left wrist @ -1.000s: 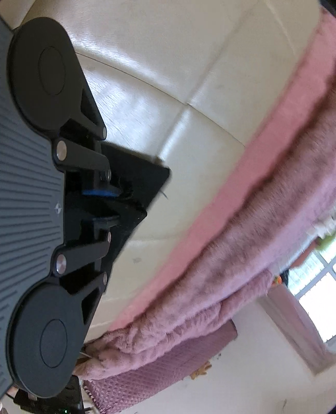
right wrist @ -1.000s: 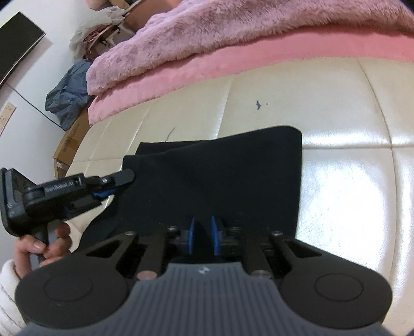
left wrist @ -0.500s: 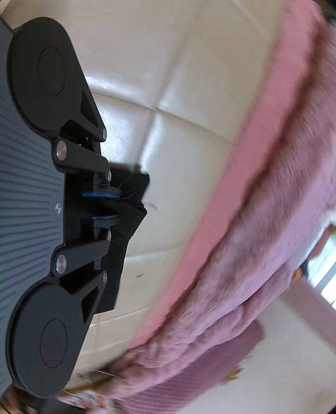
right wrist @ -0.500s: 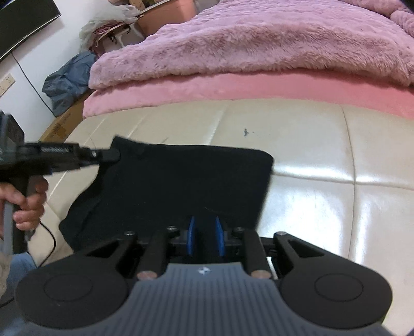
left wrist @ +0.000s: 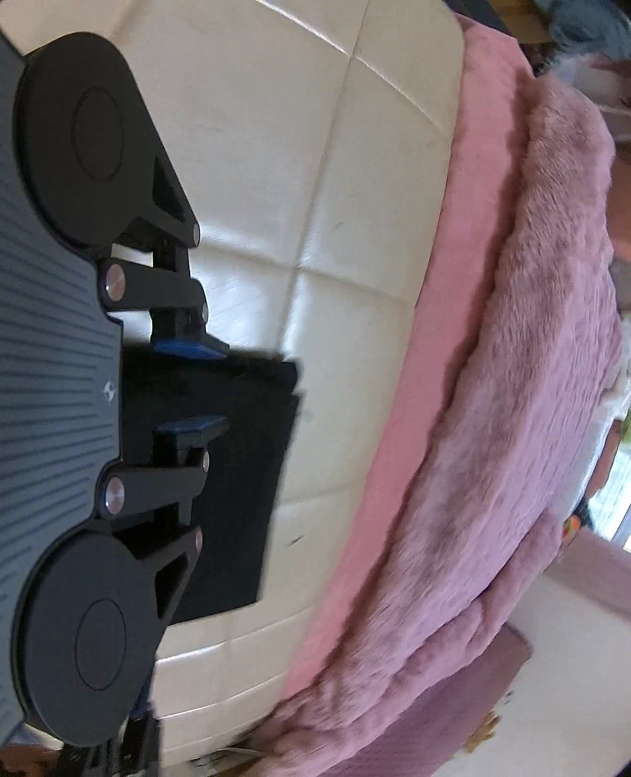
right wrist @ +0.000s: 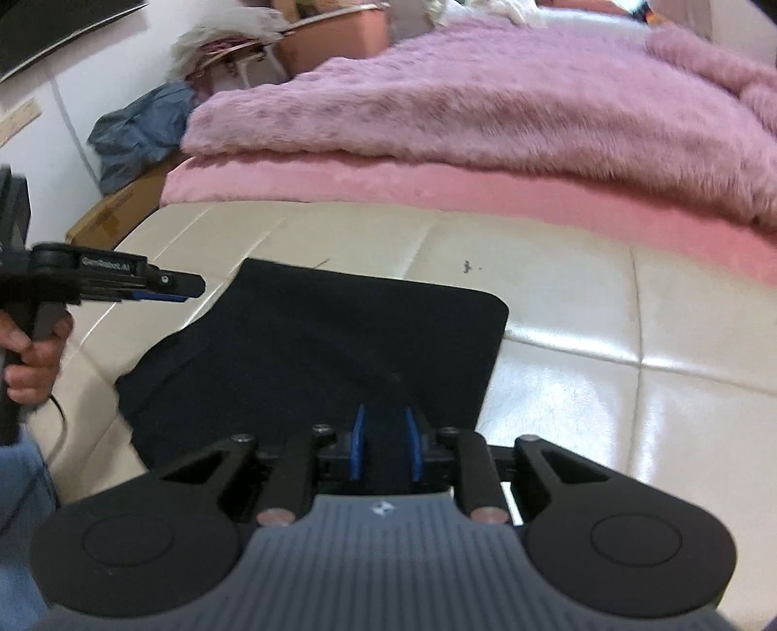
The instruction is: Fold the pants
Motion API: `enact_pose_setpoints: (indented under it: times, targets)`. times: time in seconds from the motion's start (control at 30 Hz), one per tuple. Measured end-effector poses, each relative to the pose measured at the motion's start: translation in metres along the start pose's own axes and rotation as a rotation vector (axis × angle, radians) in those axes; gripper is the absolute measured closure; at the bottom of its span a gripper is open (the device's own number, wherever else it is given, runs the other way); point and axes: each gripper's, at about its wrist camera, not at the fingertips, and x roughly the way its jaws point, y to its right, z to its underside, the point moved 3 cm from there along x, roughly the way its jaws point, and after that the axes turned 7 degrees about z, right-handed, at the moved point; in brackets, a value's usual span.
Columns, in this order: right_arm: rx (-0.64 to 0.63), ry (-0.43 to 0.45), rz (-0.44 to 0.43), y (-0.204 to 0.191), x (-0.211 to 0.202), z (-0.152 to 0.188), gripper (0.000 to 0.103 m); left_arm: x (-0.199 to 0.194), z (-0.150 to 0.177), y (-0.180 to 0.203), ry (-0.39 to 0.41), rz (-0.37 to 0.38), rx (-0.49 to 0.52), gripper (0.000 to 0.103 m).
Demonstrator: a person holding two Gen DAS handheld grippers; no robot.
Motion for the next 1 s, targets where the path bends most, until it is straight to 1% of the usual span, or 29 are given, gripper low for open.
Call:
enact_pose_setpoints:
  times: [0.13, 0.23, 0.33, 0.43, 0.47, 0.53, 0.63, 0.7, 0.73, 0.77, 0.8, 0.83, 0.87, 0.93, 1.0]
  targets:
    - [-0.029, -0.012, 0.02, -0.014, -0.018, 0.023, 0.087, -0.011, 0.028, 0.017, -0.053, -0.012, -0.001, 0.085]
    - [-0.077, -0.035, 0.041, -0.026, -0.022, 0.043, 0.087, -0.006, 0.045, 0.02, -0.092, -0.07, 0.028, 0.085]
    - [-0.107, -0.056, 0.065, -0.03, -0.019, 0.057, 0.086, -0.002, 0.053, 0.016, -0.104, -0.119, 0.038, 0.085]
    - [-0.111, -0.08, 0.074, -0.029, -0.013, 0.07, 0.086, 0.003, 0.057, 0.01, -0.125, -0.171, 0.034, 0.085]
    - [-0.113, -0.077, 0.074, -0.029, -0.012, 0.073, 0.086, 0.003, 0.059, 0.008, -0.127, -0.175, 0.03, 0.083]
    - [-0.132, -0.073, 0.079, -0.03, -0.01, 0.075, 0.086, 0.003, 0.061, 0.005, -0.124, -0.169, 0.014, 0.083]
    - [-0.137, -0.083, 0.085, -0.031, -0.01, 0.073, 0.086, -0.003, 0.058, 0.007, -0.118, -0.165, 0.017, 0.083]
    - [-0.099, -0.086, 0.069, -0.027, -0.014, 0.066, 0.083, -0.012, 0.053, 0.005, -0.083, -0.123, -0.015, 0.082]
    - [-0.068, -0.075, 0.053, -0.023, -0.017, 0.062, 0.08, -0.015, 0.05, 0.004, -0.063, -0.099, -0.034, 0.078]
    - [-0.034, -0.059, 0.04, -0.019, -0.021, 0.058, 0.067, -0.017, 0.047, 0.001, -0.047, -0.08, -0.053, 0.066]
    - [0.005, -0.043, 0.035, -0.013, -0.024, 0.053, 0.059, -0.017, 0.043, -0.002, -0.031, -0.064, -0.069, 0.046]
    - [0.04, -0.033, 0.031, -0.008, -0.026, 0.05, 0.058, -0.015, 0.04, -0.004, -0.02, -0.057, -0.079, 0.037]
    - [0.085, -0.031, 0.022, 0.0, -0.025, 0.046, 0.058, -0.013, 0.036, -0.007, -0.011, -0.05, -0.092, 0.032]
    - [0.189, -0.031, -0.005, 0.015, -0.021, 0.04, 0.052, -0.003, 0.031, -0.016, -0.014, 0.001, -0.149, 0.031]
    - [0.312, -0.026, -0.038, 0.032, -0.015, 0.036, 0.045, 0.008, 0.027, -0.027, -0.03, 0.075, -0.241, 0.031]
